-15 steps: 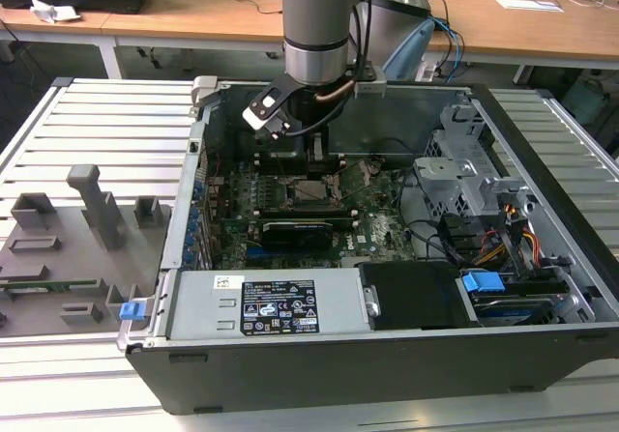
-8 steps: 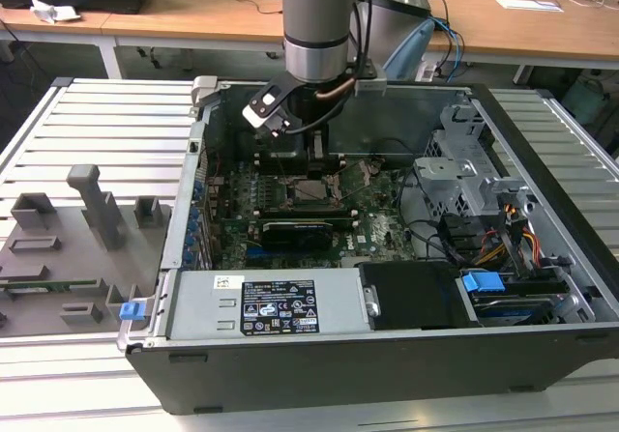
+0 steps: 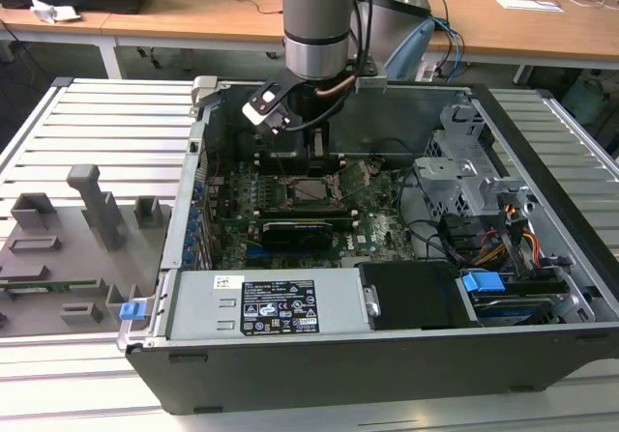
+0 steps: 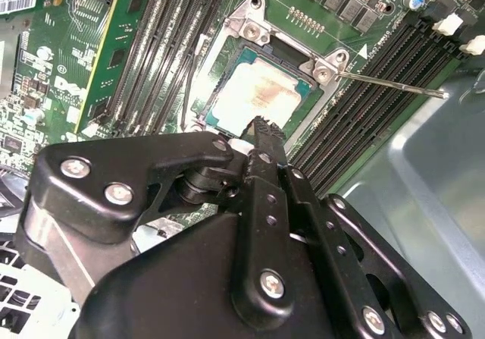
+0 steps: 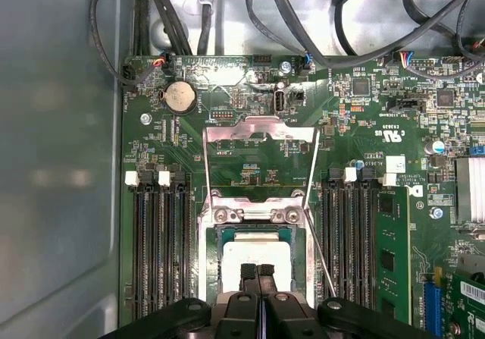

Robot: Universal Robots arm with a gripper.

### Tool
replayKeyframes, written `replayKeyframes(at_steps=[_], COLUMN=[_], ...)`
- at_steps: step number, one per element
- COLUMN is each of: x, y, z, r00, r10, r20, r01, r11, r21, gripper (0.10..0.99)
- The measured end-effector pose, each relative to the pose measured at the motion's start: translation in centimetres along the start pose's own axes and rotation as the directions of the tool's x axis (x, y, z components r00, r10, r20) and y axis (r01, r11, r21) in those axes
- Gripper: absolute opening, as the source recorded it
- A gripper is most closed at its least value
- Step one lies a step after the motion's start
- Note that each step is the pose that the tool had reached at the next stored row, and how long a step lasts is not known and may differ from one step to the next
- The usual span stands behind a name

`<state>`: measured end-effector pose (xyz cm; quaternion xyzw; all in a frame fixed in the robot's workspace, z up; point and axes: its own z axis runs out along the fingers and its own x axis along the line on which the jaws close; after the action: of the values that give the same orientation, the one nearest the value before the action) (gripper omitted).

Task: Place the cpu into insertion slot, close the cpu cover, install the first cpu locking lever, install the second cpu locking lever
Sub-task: 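Close the cpu cover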

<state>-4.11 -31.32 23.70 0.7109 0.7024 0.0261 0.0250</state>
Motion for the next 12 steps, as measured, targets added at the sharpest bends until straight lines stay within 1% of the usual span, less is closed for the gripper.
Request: replayKeyframes(at_steps=[6,12], x=[0.0,0.0], y=[0.02,0.07], z=[-0.31,-0.98], r00=[1.0,1.0], r10=[0.0,0.0], r20=[0.0,0.0001], r01=[0.0,0.0], r11=[1.0,1.0], r21=[0.0,0.0], gripper=[0.106,0.106])
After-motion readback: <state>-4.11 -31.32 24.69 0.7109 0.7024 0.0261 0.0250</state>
